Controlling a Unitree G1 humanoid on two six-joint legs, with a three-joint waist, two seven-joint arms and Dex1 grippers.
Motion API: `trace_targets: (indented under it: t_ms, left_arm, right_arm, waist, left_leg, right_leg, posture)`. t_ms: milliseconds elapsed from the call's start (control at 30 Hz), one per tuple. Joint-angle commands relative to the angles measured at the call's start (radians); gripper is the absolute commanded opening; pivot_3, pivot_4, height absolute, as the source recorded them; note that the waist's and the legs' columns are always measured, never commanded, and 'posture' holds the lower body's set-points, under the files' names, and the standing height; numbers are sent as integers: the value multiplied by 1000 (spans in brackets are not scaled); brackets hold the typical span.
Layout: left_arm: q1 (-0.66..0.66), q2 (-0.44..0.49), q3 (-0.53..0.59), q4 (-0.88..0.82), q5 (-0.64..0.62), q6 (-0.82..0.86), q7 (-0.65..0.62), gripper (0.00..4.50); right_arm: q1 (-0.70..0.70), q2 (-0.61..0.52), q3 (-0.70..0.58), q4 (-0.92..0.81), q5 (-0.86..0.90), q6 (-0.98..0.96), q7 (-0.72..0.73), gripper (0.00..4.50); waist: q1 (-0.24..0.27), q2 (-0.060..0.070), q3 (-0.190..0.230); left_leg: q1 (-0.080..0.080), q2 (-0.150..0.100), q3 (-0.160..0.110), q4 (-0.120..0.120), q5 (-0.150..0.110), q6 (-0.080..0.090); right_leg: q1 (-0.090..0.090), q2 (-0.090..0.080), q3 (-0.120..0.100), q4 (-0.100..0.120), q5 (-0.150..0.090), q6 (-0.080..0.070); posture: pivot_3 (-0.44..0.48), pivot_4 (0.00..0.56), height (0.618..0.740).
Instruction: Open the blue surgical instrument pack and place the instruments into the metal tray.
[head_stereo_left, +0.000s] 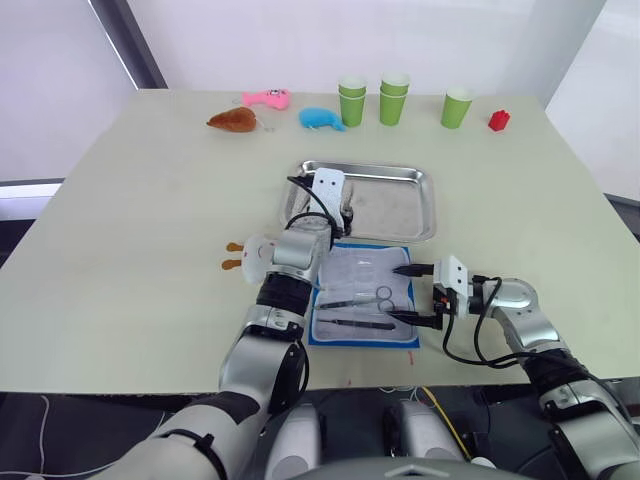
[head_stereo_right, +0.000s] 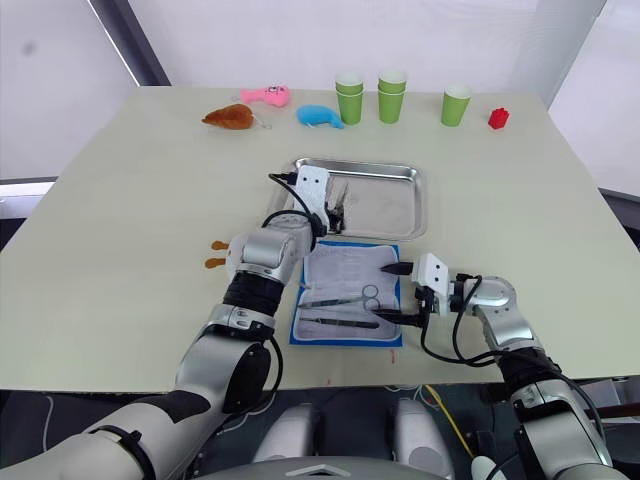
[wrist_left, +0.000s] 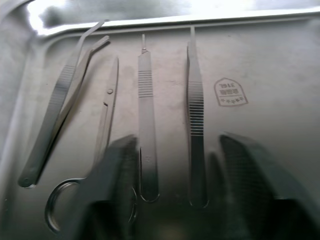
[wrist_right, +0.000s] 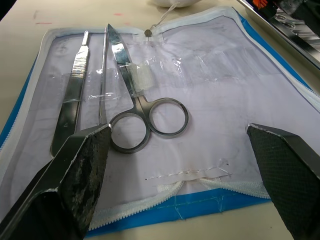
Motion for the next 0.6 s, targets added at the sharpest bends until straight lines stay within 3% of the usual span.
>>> trace_targets:
  t_ms: [33, 300, 600]
  left_arm:
    - [5, -5, -4, -19, 4, -16, 1, 4460]
    - [12, 56, -40, -121, -17, -124, -158, 4460]
    - [153, 245, -101, -367, -106, -225, -557, 4460]
  right_arm:
    - [77, -6, 70, 88, -89, 43, -5, 4500]
    - [75, -5, 70, 91, -88, 44, -4, 4500]
    - [78, 1, 69, 88, -87, 42, -11, 4500]
  waist:
    - [0, 0, 0]
    - [0, 0, 0]
    - [-1, 1, 0]
  left_leg:
    - [0, 0, 0, 0, 0, 0]
    - [0, 0, -1, -2, 2, -4]
    - [1, 0, -1, -5, 4, -8]
  right_leg:
    - [0, 0, 0, 0, 0, 0]
    - [0, 0, -1, 0, 0, 0]
    - [0, 0, -1, -1, 0, 0]
  posture:
    - [0, 150, 739]
    - [0, 150, 739]
    - [0, 150, 739]
